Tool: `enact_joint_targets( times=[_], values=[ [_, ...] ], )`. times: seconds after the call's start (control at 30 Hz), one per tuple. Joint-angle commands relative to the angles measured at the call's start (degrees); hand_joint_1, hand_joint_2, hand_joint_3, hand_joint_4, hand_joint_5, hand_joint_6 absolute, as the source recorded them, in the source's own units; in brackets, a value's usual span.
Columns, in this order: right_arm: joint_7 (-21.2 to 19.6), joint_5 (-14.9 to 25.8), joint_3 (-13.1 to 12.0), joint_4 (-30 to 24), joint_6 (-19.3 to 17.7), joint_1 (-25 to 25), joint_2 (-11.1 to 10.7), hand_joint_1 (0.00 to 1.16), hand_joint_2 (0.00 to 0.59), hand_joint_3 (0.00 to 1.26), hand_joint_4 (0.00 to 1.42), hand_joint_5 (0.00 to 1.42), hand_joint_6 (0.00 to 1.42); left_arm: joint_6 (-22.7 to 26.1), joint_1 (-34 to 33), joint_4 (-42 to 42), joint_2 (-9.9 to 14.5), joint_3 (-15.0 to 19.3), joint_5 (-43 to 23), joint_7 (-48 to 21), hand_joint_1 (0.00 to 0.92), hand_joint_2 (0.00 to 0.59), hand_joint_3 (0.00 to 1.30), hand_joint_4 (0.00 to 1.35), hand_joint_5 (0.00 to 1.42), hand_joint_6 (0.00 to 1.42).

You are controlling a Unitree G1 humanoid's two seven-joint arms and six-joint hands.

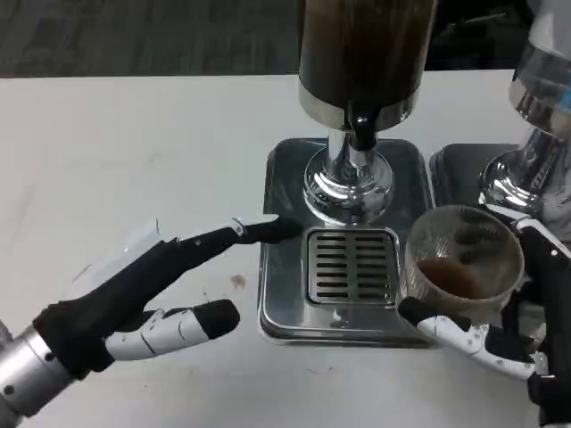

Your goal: Grasp the cup under the faucet to collect the drink, then remove the cup.

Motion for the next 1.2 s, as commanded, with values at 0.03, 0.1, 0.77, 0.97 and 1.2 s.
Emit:
enact_joint_targets(
  times=[0.03,0.1,0.77,0.97,1.2],
  values=[
    [1.37,1.92,-1.07,-3.14,-1.27,-0.29,-0.42,0.98,0.106,0.72,0.86,1.08,1.37,-3.05,2.25,-3.34,2.07,-0.3,1.2,-0.07,0.0,0.086,0.22,0.15,0.16,0.15],
    [2.11,2.31,-1.38,-3.48,-1.28,-0.2,-0.41,0.98,0.106,0.72,0.86,1.08,1.37,-3.72,3.11,-4.66,2.75,-0.27,0.97,-0.02,0.0,0.084,0.22,0.15,0.16,0.15],
    [7.16,4.7,-3.09,-9.92,-1.62,4.03,-0.96,0.98,0.106,0.74,0.88,1.1,1.39,-10.96,9.92,-14.09,9.52,3.17,1.41,0.84,0.0,0.079,0.22,0.13,0.13,0.14],
    [8.08,5.13,-3.5,-10.7,-1.56,4.53,-1.14,0.98,0.106,0.74,0.88,1.1,1.39,-12.5,10.93,-15.06,10.04,4.48,2.22,1.56,0.0,0.079,0.21,0.12,0.13,0.13],
    [8.87,5.71,-4.05,-11.48,-1.55,4.84,-1.16,0.98,0.106,0.75,0.88,1.1,1.39,-15.58,11.96,-14.93,10.4,6.24,3.98,2.52,0.0,0.062,0.21,0.08,0.07,0.1]
  ],
)
